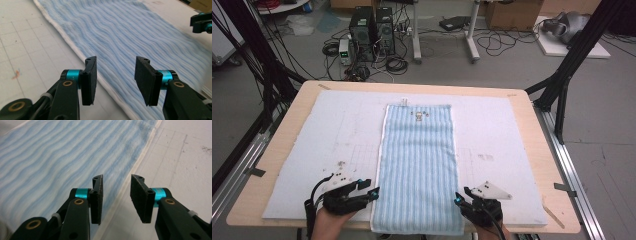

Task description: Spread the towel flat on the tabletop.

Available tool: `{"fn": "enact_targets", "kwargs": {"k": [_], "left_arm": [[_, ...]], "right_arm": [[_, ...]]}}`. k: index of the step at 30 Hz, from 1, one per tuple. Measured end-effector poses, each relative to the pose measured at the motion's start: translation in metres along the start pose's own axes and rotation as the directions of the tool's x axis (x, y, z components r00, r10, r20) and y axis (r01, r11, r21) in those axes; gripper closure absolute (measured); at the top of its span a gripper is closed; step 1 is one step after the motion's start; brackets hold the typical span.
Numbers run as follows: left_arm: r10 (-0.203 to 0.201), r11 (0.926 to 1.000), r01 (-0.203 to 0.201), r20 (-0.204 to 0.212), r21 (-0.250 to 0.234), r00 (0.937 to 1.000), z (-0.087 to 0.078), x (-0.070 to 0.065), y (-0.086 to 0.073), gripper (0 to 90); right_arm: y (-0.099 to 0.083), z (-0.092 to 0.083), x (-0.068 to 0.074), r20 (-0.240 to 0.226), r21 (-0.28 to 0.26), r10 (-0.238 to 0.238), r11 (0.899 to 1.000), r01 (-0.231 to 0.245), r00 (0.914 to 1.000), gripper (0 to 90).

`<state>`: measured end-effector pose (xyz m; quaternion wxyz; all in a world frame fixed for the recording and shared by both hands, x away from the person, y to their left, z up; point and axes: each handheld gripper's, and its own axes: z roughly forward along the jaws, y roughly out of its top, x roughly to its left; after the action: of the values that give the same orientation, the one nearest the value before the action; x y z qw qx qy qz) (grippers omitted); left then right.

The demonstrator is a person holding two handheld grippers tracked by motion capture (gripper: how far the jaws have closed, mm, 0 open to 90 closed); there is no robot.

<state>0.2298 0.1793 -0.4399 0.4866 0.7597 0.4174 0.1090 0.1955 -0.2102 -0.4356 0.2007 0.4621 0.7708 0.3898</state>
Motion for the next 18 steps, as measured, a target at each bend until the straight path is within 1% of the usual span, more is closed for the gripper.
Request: {"fn": "enact_targets", "kwargs": {"k": [1,2,3,4,5,6,8,9,10,11,12,13,16,18], "left_arm": [[-0.01,0.9999,0.01,-0.005,0.011,0.9999,0.006,0.003,0.002,52.9],[-0.015,0.9997,0.015,-0.007,0.021,0.9999,0.01,0.005,0.003,52.9],[-0.023,0.9992,0.024,-0.017,0.032,0.9996,0.017,0.007,0.004,53.2],[-0.024,0.9986,0.025,-0.017,0.046,0.9996,0.02,0.008,0.005,53.9],[-0.024,0.9981,0.026,-0.023,0.056,0.9994,0.024,0.007,0.005,55.2],[-0.011,0.9969,0.013,-0.033,0.078,0.9994,0.028,0.006,0.004,58.2],[0.027,0.9973,-0.023,-0.06,0.07,0.9978,0.028,0.001,0.002,64.9],[0.042,0.9962,-0.038,-0.05,0.079,0.9979,0.028,-0.001,0.001,75.1],[0.053,0.9953,-0.049,-0.047,0.083,0.9975,0.027,-0.002,0.0,80.6],[0.063,0.995,-0.059,-0.05,0.08,0.9967,0.026,-0.004,-0.002,83.7],[0.064,0.9948,-0.061,-0.041,0.082,0.9971,0.024,-0.004,-0.003,85.0],[0.057,0.995,-0.054,-0.031,0.083,0.9979,0.023,-0.004,-0.004,85.5],[0.03,0.9958,-0.029,-0.005,0.087,0.9995,0.019,-0.001,-0.005,85.5],[0.028,0.9955,-0.029,0.01,0.09,0.9995,0.017,0.0,-0.006,85.5]], "right_arm": [[0.003,0.004,-0.001,0.001,0.003,0.008,1.0,-0.008,1.0,57.7],[0.005,0.008,-0.002,0.007,0.008,0.011,1.0,-0.011,0.9999,57.2],[0.006,0.01,-0.003,0.01,0.009,0.012,1.0,-0.012,0.9999,57.2],[0.008,0.014,-0.004,0.013,0.01,0.016,1.0,-0.016,0.9998,57.9],[0.009,0.016,-0.004,0.014,0.016,0.016,1.0,-0.016,0.9998,60.2],[0.009,0.018,-0.005,0.019,0.025,0.013,1.0,-0.013,0.9997,63.4],[0.009,0.022,-0.006,0.019,0.045,0.011,0.999,-0.012,0.9997,71.5],[0.007,0.023,-0.007,0.014,0.058,0.014,0.998,-0.015,0.9998,75.6],[0.005,0.025,-0.007,0.011,0.072,0.008,0.997,-0.009,0.9999,77.4],[0.003,0.024,-0.007,0.005,0.058,0.011,0.998,-0.011,0.9999,82.8],[0.001,0.023,-0.007,-0.012,0.053,0.024,0.998,-0.023,0.9996,86.4],[0.0,0.022,-0.006,-0.018,0.048,0.013,0.999,-0.013,0.9997,87.5],[-0.003,0.019,-0.005,-0.036,0.05,0.004,0.999,-0.002,0.9993,87.7],[-0.004,0.015,-0.004,-0.052,0.058,-0.005,0.998,0.008,0.9986,87.8]]}}
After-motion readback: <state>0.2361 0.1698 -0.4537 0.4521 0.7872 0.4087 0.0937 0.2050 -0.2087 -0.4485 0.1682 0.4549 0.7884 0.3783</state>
